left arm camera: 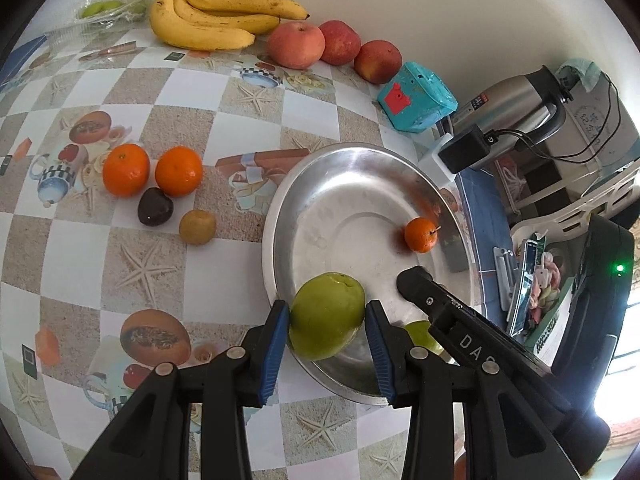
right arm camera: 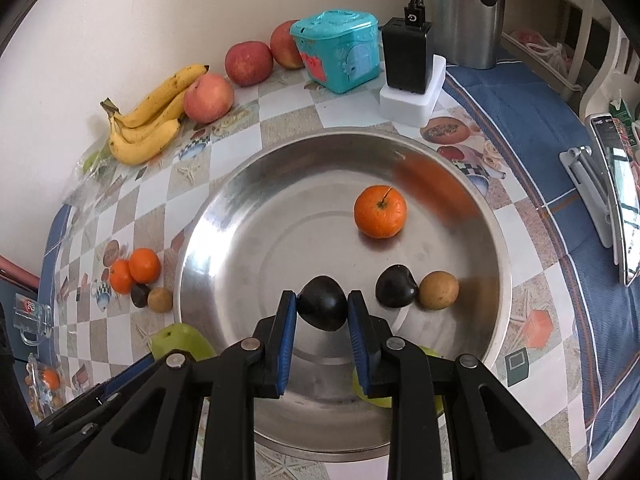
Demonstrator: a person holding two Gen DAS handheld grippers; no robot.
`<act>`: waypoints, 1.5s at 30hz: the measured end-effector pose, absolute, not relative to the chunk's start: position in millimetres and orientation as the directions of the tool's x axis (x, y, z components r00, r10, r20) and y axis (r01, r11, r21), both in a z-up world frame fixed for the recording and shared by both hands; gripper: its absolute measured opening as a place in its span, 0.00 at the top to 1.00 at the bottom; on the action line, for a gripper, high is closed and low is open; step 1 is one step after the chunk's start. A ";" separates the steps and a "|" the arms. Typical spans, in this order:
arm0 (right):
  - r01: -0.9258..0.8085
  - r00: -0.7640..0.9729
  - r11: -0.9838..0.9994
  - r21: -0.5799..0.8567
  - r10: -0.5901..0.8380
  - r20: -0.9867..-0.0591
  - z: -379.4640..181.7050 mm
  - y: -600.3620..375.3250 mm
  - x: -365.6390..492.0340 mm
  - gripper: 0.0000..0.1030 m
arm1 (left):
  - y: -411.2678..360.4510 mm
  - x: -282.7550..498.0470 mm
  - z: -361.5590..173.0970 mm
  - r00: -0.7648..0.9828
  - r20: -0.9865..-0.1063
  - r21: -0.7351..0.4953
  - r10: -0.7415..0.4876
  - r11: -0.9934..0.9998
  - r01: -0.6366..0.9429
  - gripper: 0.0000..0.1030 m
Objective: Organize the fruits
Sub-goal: 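Open both tools to drop the pear and plum into the bowl, then move both open tools back toward the remaining tangerines and plum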
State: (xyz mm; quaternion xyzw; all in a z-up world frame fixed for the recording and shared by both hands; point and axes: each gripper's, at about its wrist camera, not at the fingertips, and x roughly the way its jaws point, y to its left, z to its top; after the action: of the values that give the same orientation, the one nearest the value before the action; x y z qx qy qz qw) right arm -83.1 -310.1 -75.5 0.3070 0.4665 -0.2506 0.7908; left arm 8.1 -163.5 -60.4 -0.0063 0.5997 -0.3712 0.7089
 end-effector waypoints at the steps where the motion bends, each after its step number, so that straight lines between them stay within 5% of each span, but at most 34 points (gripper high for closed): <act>1: 0.683 0.436 0.687 0.249 -0.110 -0.893 -75.8 -310.1 -83.0 0.73 | -163.4 8.5 -60.6 0.003 -0.846 -0.456 -0.534 0.725 0.517 0.59; 13: 0.681 0.459 0.690 0.247 -0.138 -0.878 -67.3 -310.2 -82.1 0.50 | -154.7 17.2 -52.5 0.014 -0.838 -0.466 -0.545 0.729 0.501 0.48; 27: 0.639 0.467 0.731 0.239 -0.122 -0.876 -60.8 -295.7 -71.7 0.49 | -95.3 68.0 -50.3 0.220 -0.912 -0.269 -0.346 0.909 0.317 0.41; 45: 0.517 0.502 0.826 0.223 -0.082 -0.861 -40.4 -252.8 -45.6 0.49 | -67.2 88.5 -38.3 0.299 -0.908 -0.226 -0.294 0.944 0.242 0.39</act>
State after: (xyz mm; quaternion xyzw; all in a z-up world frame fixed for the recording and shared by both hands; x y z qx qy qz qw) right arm -45.6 -252.8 -40.4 0.2337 0.4657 -0.1796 0.8344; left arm 88.5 -67.2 -38.3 -0.0229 0.5682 -0.1663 0.8056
